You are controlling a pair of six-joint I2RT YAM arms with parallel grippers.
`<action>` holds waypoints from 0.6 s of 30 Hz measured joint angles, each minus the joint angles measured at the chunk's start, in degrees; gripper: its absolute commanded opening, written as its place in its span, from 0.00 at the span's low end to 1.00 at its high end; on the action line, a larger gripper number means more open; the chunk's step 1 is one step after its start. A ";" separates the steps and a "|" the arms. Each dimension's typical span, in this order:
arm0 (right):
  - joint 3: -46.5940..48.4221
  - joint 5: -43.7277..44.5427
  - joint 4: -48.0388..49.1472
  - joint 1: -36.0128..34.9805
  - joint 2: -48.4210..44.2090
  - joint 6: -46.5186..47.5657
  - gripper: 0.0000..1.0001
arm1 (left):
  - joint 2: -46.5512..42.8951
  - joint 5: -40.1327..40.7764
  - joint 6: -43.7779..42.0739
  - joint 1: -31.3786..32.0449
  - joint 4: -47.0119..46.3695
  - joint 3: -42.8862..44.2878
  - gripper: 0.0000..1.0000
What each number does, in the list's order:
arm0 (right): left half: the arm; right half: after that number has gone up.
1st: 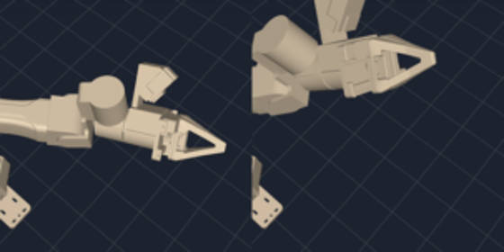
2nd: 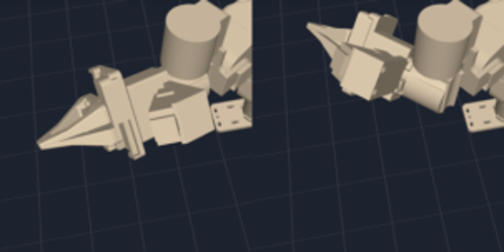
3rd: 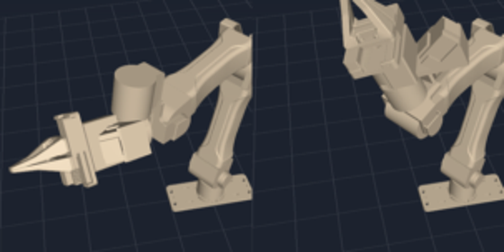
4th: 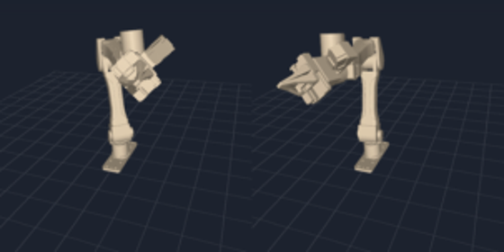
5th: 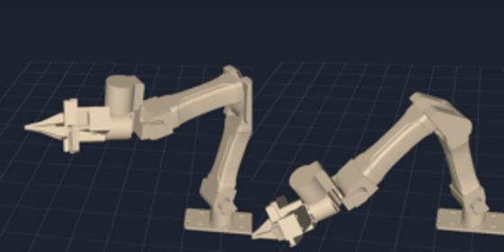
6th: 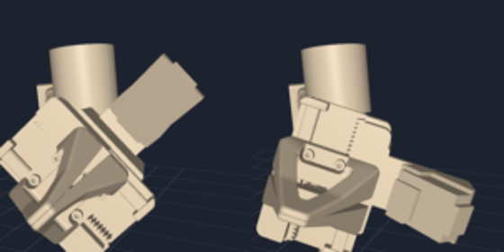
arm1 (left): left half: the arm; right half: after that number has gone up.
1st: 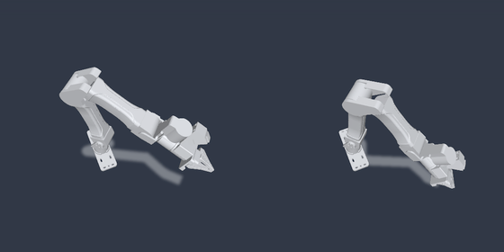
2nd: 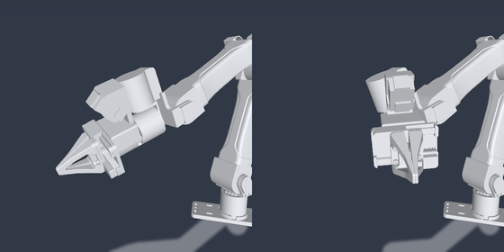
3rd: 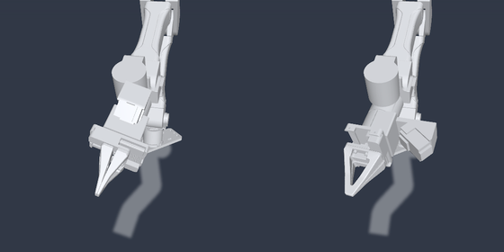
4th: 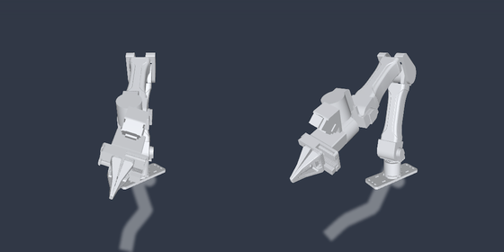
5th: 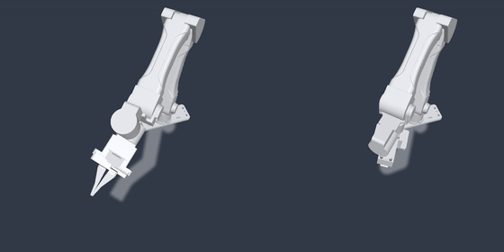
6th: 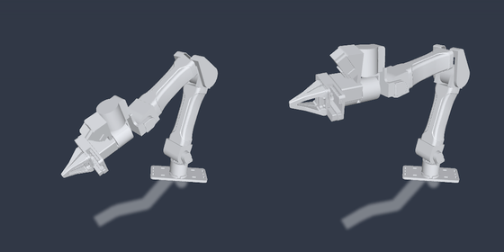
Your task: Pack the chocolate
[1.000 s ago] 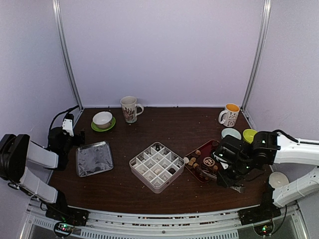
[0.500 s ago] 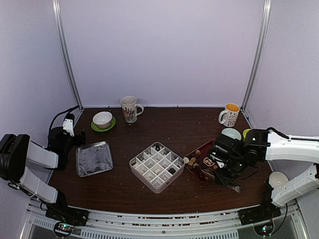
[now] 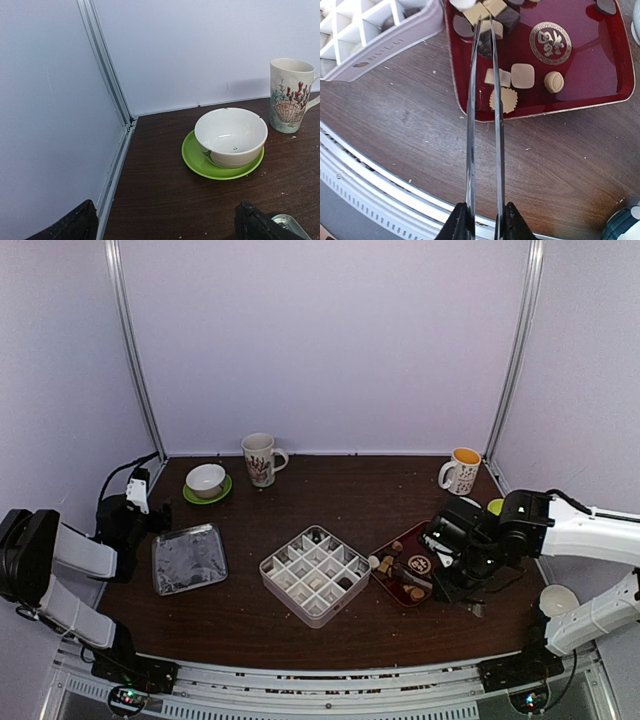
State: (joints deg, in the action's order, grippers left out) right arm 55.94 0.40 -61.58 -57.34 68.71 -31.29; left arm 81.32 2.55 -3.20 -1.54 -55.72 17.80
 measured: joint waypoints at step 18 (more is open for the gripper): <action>1.07 -10.12 6.38 -0.07 -6.25 1.64 0.20 | 0.00 -0.02 -0.15 0.00 0.00 0.00 0.98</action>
State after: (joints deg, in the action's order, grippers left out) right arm 57.01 -9.72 -55.20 -57.41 62.46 -29.65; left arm 81.32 2.52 -3.36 -1.54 -55.72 17.80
